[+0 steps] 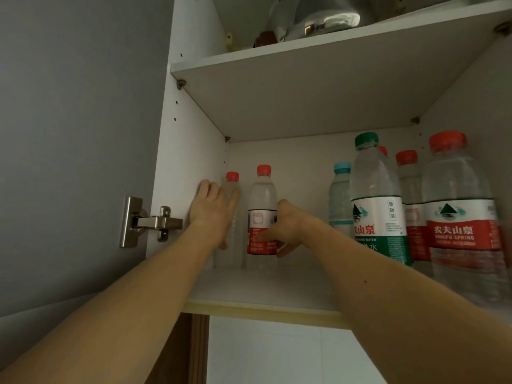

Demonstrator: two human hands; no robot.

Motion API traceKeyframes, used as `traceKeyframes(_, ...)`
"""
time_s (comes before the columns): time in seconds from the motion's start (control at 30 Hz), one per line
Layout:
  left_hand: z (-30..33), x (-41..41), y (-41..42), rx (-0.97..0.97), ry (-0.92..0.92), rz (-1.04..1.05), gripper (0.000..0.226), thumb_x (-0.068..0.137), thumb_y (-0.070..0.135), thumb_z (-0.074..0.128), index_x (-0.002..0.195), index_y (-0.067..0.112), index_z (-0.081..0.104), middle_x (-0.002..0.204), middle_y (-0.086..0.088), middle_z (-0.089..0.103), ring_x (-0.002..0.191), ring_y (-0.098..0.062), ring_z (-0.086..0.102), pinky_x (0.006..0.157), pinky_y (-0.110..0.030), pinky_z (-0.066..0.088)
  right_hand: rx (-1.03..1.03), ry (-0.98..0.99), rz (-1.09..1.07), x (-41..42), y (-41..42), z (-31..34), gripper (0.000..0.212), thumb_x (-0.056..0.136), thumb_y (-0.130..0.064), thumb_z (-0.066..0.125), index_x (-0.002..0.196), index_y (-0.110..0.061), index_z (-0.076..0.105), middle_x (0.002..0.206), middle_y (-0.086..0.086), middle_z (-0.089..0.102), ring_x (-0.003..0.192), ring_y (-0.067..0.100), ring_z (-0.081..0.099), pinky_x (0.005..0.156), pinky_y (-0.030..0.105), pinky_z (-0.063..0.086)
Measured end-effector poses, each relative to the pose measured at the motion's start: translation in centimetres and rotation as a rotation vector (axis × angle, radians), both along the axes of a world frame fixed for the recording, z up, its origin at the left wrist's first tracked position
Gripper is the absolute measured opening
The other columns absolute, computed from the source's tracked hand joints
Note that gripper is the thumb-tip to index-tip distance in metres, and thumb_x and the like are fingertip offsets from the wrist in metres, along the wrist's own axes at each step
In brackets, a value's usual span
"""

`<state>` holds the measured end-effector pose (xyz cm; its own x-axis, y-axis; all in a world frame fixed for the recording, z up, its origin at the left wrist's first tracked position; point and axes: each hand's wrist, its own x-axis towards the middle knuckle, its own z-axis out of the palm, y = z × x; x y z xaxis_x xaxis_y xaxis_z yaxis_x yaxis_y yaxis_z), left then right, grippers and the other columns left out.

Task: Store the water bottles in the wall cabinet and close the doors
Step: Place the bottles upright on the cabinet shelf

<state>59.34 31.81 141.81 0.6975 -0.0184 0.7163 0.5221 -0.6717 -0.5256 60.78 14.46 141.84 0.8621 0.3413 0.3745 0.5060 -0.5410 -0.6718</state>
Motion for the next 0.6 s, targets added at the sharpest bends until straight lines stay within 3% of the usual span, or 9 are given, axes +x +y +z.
traceKeyframes(0.17, -0.3, 1.2, 0.0, 0.024, 0.024, 0.061, 0.131, 0.074, 0.081, 0.062, 0.161, 0.011, -0.006, 0.161, -0.017, 0.027, 0.149, -0.039, 0.020, 0.122, -0.058, -0.001, 0.001, 0.001, -0.035, 0.0, 0.1, 0.1, 0.062, 0.087, -0.010, 0.078, 0.132, -0.010, 0.036, 0.129, 0.020, 0.056, 0.106, 0.039, 0.067, 0.080, 0.056, 0.061)
traceKeyframes(0.4, -0.6, 1.8, 0.3, 0.073, 0.034, 0.123, 0.127, 0.079, 0.082, 0.054, 0.160, 0.009, -0.012, 0.164, -0.020, 0.018, 0.152, -0.040, 0.013, 0.122, -0.060, -0.002, -0.091, -0.012, -0.146, -0.2, 0.8, 0.8, 0.059, 0.086, -0.011, 0.080, 0.131, -0.003, 0.043, 0.119, 0.020, 0.059, 0.098, 0.039, 0.069, 0.077, 0.053, 0.062)
traceKeyframes(0.5, -0.7, 2.2, 0.4, 0.068, 0.035, 0.140, 0.128, 0.080, 0.083, 0.052, 0.159, 0.008, -0.014, 0.165, -0.021, 0.014, 0.153, -0.041, 0.009, 0.122, -0.060, -0.003, -0.138, 0.015, -0.139, 0.1, 0.9, 1.6, 0.054, 0.086, -0.008, 0.080, 0.131, 0.001, 0.051, 0.120, 0.023, 0.064, 0.099, 0.041, 0.071, 0.082, 0.054, 0.061)
traceKeyframes(0.6, -0.7, 2.5, 0.6, 0.077, 0.024, 0.146, 0.129, 0.079, 0.084, 0.051, 0.159, 0.007, -0.014, 0.165, -0.020, 0.013, 0.153, -0.041, 0.009, 0.122, -0.059, -0.004, -0.149, 0.027, -0.139, 0.6, 1.1, 1.9, 0.061, 0.085, -0.007, 0.080, 0.135, 0.001, 0.047, 0.124, 0.024, 0.063, 0.102, 0.042, 0.070, 0.085, 0.055, 0.060)
